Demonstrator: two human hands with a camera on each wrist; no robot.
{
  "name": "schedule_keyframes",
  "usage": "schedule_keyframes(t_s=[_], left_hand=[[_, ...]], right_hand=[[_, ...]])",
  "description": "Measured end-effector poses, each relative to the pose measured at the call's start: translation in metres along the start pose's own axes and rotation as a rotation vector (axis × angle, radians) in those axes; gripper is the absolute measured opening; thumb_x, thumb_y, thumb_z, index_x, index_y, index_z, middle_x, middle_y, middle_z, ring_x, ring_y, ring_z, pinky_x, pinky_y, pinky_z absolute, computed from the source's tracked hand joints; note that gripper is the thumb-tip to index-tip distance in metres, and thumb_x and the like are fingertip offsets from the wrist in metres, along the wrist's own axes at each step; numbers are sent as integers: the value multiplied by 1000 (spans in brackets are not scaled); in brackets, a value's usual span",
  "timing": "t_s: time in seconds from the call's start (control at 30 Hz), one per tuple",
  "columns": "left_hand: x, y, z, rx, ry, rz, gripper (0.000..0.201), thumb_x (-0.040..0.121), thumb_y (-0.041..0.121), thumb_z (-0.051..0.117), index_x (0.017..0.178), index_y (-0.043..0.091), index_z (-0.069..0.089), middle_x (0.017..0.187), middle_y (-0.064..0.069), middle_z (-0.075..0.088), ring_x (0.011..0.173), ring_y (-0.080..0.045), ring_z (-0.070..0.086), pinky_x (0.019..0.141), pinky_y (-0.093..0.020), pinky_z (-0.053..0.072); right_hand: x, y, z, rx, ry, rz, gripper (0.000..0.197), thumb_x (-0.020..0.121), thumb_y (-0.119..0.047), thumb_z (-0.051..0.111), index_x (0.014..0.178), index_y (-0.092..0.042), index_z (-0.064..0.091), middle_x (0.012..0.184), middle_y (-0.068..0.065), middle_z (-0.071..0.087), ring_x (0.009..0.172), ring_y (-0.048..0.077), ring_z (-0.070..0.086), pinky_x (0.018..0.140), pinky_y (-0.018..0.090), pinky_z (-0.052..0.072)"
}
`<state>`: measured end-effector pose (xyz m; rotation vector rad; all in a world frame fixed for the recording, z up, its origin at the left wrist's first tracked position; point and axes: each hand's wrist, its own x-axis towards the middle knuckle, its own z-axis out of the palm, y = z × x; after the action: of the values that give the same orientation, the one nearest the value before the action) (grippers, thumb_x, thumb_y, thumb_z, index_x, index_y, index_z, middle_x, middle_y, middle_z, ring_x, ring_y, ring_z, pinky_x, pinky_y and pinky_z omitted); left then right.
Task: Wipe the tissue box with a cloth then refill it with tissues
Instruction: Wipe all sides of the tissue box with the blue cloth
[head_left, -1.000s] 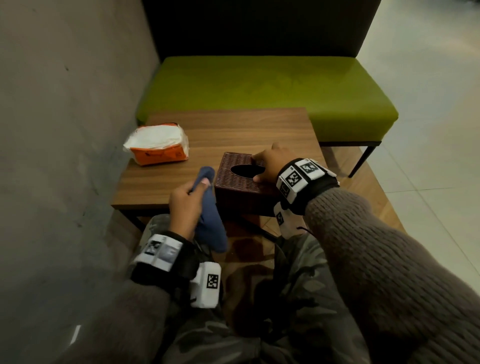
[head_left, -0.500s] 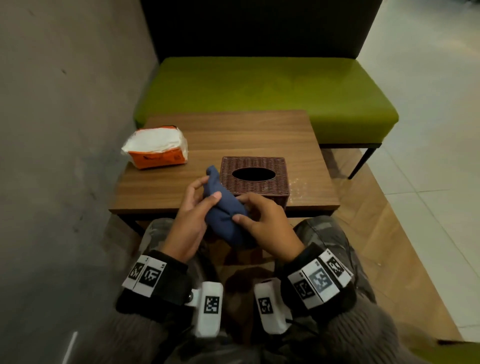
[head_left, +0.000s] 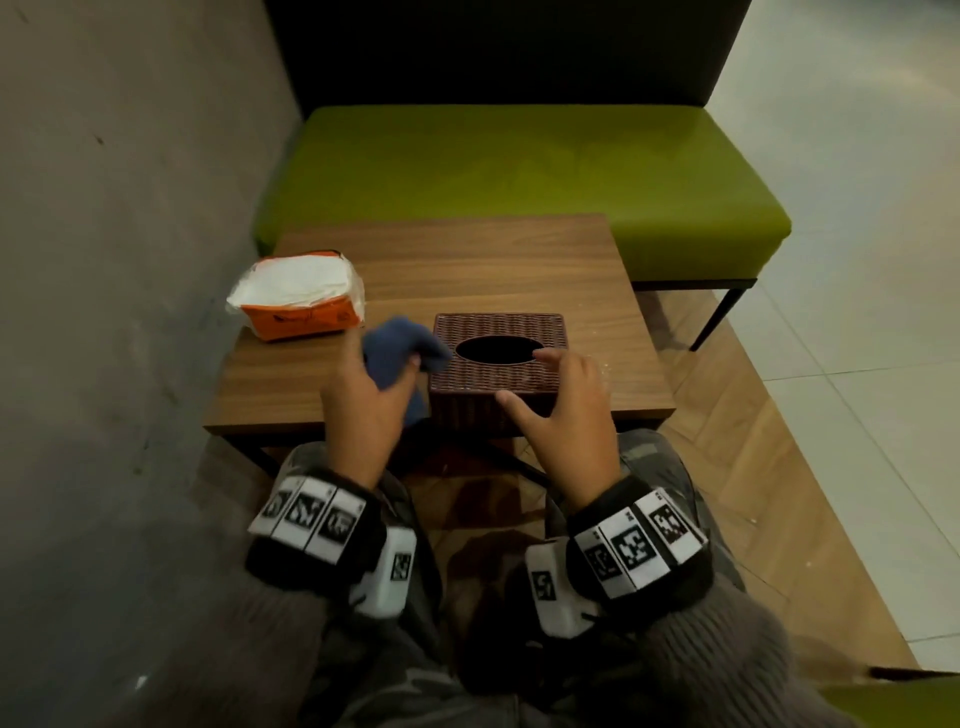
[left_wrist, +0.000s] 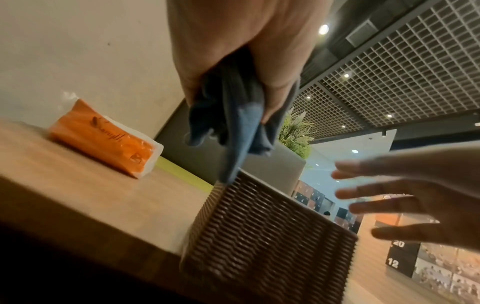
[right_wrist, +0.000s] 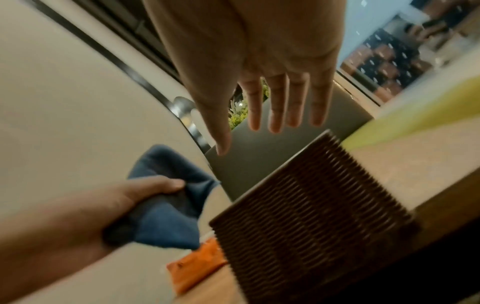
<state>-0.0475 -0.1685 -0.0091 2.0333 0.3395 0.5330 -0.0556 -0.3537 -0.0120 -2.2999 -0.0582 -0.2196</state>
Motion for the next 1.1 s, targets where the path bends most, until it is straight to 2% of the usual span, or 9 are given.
schedule_keyframes(t_s=[0.07, 0.13, 0.23, 0.33, 0.53, 0.7, 0.87, 1.0, 1.1], left_hand=[[21, 6, 7, 31, 63, 99, 38, 81, 9, 66, 116, 6, 51, 105, -17, 63, 97, -30, 60, 71, -27, 40], [31, 8, 22, 113, -139, 183, 47, 83, 6, 62, 128, 10, 48, 118, -15, 60, 108, -28, 57, 86, -32, 43], [20, -7, 42, 223, -570, 384, 43, 83, 15, 60, 125, 11, 54, 130, -10, 55, 128, -25, 44, 108, -29, 29], [15, -22, 31, 167, -620, 484, 50, 77, 39, 67, 117, 10, 60, 122, 0, 57, 125, -10, 41, 107, -21, 27], [31, -23, 32, 144, -498, 520, 31, 77, 18, 65, 104, 4, 64, 102, -10, 64, 98, -17, 54, 87, -7, 32], [9, -38, 15, 76, -581, 677, 35, 76, 14, 58, 110, 5, 62, 115, -7, 61, 113, -16, 50, 104, -20, 32], [23, -35, 5, 98, -622, 659, 33, 77, 17, 59, 107, 3, 65, 111, -13, 63, 110, -18, 52, 101, -19, 34], [0, -28, 17, 145, -654, 746, 33, 78, 20, 61, 105, 2, 66, 109, -10, 65, 108, -15, 50, 99, -23, 35], [21, -29, 11, 151, -654, 704, 35, 72, 10, 68, 107, 6, 66, 110, -9, 64, 107, -14, 51, 96, -24, 37]], right_hand=[[9, 6, 3, -139, -82, -14, 71, 85, -45, 64, 142, -12, 36, 144, 12, 38, 135, 25, 31, 110, 32, 29], [22, 6, 12, -212, -192, 5, 75, 92, -48, 52, 150, -13, 20, 157, 17, 17, 146, 30, 12, 118, 44, 18], [35, 15, 26, -379, -290, 33, 66, 100, -44, 30, 153, -12, 8, 160, 16, 0, 148, 31, -1, 119, 49, 9], [39, 22, 31, -488, -271, -39, 76, 87, -53, 0, 153, -17, 8, 161, 11, 1, 148, 30, -2, 117, 49, 4], [56, 21, 31, -509, -355, -32, 56, 103, -40, 21, 153, -24, 5, 162, 1, -4, 149, 19, -9, 117, 51, -3], [71, 23, 24, -522, -394, -13, 53, 103, -38, 20, 153, -29, 7, 162, -10, -3, 148, 11, -7, 117, 55, -2], [81, 15, 35, -464, -368, 31, 63, 96, -57, 27, 151, -29, 18, 161, -12, 1, 148, 12, -6, 112, 61, -3], [82, 8, 42, -429, -308, 12, 54, 96, -35, 35, 149, -28, 24, 160, -14, 6, 148, 9, -3, 111, 65, 6], [85, 9, 38, -396, -349, -3, 56, 92, -27, 39, 147, -28, 27, 160, -15, 8, 147, 8, -2, 111, 63, 11]])
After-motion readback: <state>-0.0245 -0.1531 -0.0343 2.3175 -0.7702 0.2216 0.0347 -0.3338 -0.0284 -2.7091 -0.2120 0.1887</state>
